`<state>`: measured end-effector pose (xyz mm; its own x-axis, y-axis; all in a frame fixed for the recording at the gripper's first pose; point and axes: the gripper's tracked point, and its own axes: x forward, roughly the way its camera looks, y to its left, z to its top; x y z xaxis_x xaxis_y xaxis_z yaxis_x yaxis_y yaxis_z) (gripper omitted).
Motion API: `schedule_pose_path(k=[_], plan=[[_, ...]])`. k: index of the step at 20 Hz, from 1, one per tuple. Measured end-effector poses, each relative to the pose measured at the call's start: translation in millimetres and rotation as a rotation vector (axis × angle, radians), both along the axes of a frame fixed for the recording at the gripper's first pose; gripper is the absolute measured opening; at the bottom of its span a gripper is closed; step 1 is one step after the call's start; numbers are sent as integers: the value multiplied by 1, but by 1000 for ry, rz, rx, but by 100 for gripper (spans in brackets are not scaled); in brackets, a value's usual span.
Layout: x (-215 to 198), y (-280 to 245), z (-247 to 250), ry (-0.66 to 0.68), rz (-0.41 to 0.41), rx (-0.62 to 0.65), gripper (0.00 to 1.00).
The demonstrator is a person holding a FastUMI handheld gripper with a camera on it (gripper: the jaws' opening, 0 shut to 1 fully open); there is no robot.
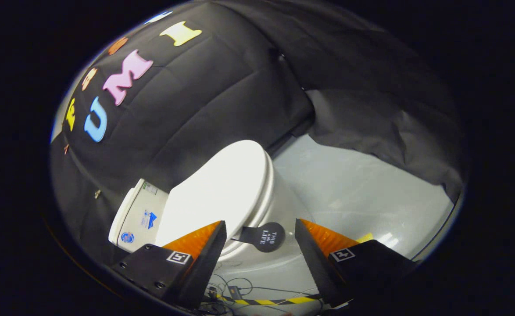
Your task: Open the toilet lid.
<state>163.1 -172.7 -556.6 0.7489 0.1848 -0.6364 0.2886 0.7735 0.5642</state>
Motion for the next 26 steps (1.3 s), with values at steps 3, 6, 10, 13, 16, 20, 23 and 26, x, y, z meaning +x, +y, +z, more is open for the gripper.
schedule_pose_path(k=[3, 6, 10, 13, 16, 20, 23, 26], plan=[[-3, -2, -16, 57, -46, 112, 99], [-5, 13, -20, 104, -60, 255, 90], [4, 18, -14, 74, -44, 231, 32], [10, 23, -2, 72, -41, 239, 14], [7, 22, 23, 25, -1, 223, 13], [10, 27, 55, -17, 21, 157, 10], [11, 34, 76, -39, 20, 90, 10], [8, 39, 96, -50, 26, 16, 10]])
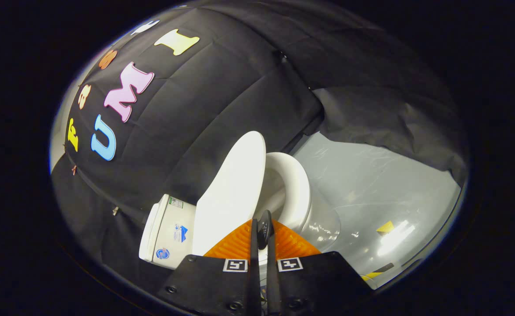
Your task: Open the toilet lid.
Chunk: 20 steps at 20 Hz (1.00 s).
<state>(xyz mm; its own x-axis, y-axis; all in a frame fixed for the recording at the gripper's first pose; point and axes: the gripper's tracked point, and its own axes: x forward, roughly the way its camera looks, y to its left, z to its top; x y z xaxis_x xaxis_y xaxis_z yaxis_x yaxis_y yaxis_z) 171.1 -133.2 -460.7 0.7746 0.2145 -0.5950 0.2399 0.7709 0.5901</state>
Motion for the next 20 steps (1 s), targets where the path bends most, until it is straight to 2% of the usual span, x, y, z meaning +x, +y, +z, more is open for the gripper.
schedule_pose_path(k=[6, 11, 20], plan=[[3, 29, 63, -46, 46, -134, 10], [7, 75, 124, -121, 78, -225, 9], [6, 140, 180, -156, 101, -378, 9]])
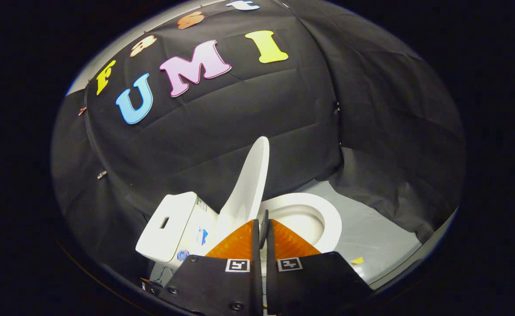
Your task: Open the toilet lid.
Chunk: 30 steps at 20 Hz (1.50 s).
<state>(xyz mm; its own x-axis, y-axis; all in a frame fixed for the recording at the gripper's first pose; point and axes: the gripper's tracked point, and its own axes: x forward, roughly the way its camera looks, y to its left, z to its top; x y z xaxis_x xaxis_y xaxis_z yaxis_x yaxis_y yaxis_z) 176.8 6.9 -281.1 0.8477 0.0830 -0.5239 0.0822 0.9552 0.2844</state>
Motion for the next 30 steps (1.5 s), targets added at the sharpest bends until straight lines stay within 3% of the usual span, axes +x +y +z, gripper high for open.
schedule_pose_path(k=[8, 18, 30], plan=[[-2, 62, 34, -71, 18, -111, 8], [-7, 162, 62, -133, 130, -208, 12], [-18, 289, 60, -196, 268, -363, 14]])
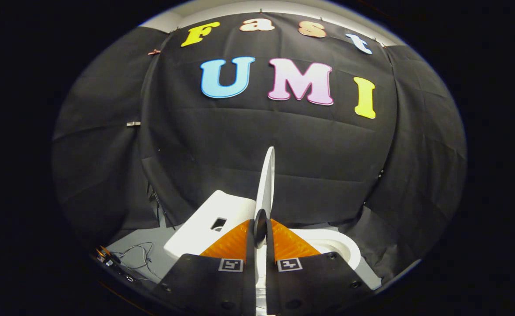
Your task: Open the toilet lid.
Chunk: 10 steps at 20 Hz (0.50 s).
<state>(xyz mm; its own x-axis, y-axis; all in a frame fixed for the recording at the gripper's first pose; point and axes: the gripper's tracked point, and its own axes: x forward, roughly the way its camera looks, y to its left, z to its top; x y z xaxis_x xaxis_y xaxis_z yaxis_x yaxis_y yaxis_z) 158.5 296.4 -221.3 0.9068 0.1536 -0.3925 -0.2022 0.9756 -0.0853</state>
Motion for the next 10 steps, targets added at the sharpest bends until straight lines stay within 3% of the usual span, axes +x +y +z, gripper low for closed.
schedule_pose_path(k=[10], plan=[[-6, 66, -14, -19, 73, -67, 14]])
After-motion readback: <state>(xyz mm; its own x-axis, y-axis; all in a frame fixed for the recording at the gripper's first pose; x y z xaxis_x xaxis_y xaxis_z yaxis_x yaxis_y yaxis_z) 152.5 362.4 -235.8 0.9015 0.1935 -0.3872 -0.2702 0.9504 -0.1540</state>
